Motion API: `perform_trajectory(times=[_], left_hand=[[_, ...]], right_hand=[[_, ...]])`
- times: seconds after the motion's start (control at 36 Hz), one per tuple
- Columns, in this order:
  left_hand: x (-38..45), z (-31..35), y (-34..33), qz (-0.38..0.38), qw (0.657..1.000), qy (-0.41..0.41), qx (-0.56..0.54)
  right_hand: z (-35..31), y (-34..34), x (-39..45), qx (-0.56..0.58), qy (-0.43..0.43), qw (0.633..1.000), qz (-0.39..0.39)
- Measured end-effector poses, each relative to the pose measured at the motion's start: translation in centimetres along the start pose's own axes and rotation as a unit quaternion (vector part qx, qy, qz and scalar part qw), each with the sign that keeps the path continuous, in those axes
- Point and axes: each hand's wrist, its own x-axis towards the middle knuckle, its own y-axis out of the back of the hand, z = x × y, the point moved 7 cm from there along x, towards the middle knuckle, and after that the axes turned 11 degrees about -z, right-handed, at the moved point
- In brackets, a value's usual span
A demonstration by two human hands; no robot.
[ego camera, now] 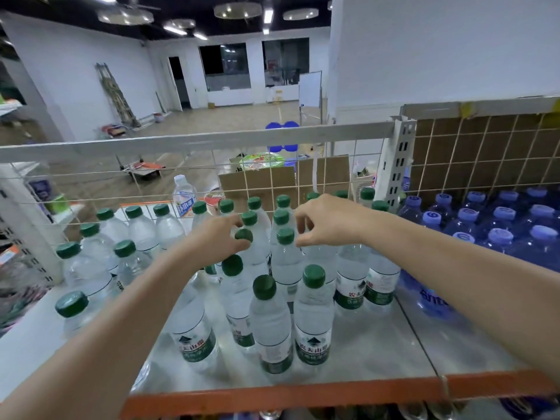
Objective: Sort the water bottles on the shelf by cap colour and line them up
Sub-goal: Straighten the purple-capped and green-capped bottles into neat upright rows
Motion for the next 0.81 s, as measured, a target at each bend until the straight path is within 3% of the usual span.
perform_trajectory(times=[0.14,0.25,0.5,0.81], left_hand=[[0.7,0.2,-1.2,-0.03,0.997,0.033,-0.061],[1.2,0.3,-1.2,-0.024,0.995,0.043,-0.088],[1.0,0.0,-1.0,-0.011,0.994,0.044,-0.1],[1.3,0.2,-0.5,-0.025,0.997,-0.001,-0.078]], right_hand=[[-0.3,-0.3,0.1,0.027,0.015,1.0,0.004],[-0.7,-1.5,-0.6,0.096,0.041,0.991,-0.087],[-1.1,-4.1,-1.2,0.075,0.024,0.97,-0.228],[-1.6,-4.6,-1.1,0.087,-0.014,0.966,-0.244]])
